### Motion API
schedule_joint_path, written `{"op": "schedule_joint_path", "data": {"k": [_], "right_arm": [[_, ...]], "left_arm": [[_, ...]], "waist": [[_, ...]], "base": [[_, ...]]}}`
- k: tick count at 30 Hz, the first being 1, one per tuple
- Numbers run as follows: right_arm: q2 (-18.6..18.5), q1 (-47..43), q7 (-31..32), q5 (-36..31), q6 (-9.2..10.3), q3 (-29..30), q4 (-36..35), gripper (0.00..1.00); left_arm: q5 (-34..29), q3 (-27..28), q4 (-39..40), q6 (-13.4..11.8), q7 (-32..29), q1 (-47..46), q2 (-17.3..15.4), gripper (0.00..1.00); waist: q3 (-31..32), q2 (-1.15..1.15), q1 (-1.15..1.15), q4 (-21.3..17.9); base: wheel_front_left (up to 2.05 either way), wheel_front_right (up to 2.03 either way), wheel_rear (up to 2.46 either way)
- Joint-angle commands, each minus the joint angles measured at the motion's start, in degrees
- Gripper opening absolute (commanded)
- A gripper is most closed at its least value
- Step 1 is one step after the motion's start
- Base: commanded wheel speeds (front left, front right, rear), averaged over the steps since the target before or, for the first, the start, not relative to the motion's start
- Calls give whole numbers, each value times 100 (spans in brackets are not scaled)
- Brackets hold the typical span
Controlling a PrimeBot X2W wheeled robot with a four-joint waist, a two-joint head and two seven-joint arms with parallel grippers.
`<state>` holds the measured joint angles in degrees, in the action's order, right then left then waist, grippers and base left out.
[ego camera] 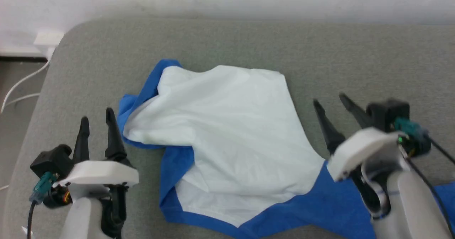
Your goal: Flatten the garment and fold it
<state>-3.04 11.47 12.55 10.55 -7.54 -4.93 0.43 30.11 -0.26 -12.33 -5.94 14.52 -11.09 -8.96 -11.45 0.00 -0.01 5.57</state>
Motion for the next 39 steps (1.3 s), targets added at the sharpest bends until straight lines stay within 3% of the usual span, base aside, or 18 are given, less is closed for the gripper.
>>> {"op": "schedule_joint_path", "data": {"k": [1, 6, 11, 19, 21, 22, 29, 39], "right_arm": [[-10, 251, -54, -17, 5, -41, 108, 100], [2, 1309, -7, 160, 5, -167, 1014, 100], [11, 2228, 624, 233, 5, -291, 2163, 100], [2, 2800, 2191, 121, 5, -537, 3368, 100], [-39, 2840, 2266, 166, 5, -494, 3371, 29], [-65, 2854, 2254, 184, 5, -469, 3355, 0], [-478, 3123, 1558, 12, 5, 41, 3028, 0], [-1230, 3361, 948, -790, 5, 1806, 3010, 0]], "left_arm": [[-162, 19, 122, 57, 36, -10, 75, 100], [-995, 209, 857, 341, 45, -29, 439, 100], [-1342, 208, 1028, 568, 47, -89, 589, 100], [-1069, -99, 898, 474, 47, -108, 606, 100], [-1053, -125, 820, 467, 47, -108, 607, 100], [-1041, -121, 790, 467, 47, -108, 607, 100], [-1064, -102, 683, 495, 48, -170, 607, 100], [-1145, -144, 596, 540, 48, -114, 608, 100]], "waist": [[-208, 0, 1, 199], [-518, 0, 1, 438], [-745, 0, 1, 656], [-875, 0, 1, 857], [-858, 0, 1, 855], [-846, 0, 1, 845], [-737, 0, 1, 751], [-626, 0, 1, 664]], "base": [[0, 0, 0], [0, 0, 0], [0, 0, 0], [0, 0, 0], [0, 0, 0], [0, 0, 0], [0, 0, 0], [0, 0, 0]]}}
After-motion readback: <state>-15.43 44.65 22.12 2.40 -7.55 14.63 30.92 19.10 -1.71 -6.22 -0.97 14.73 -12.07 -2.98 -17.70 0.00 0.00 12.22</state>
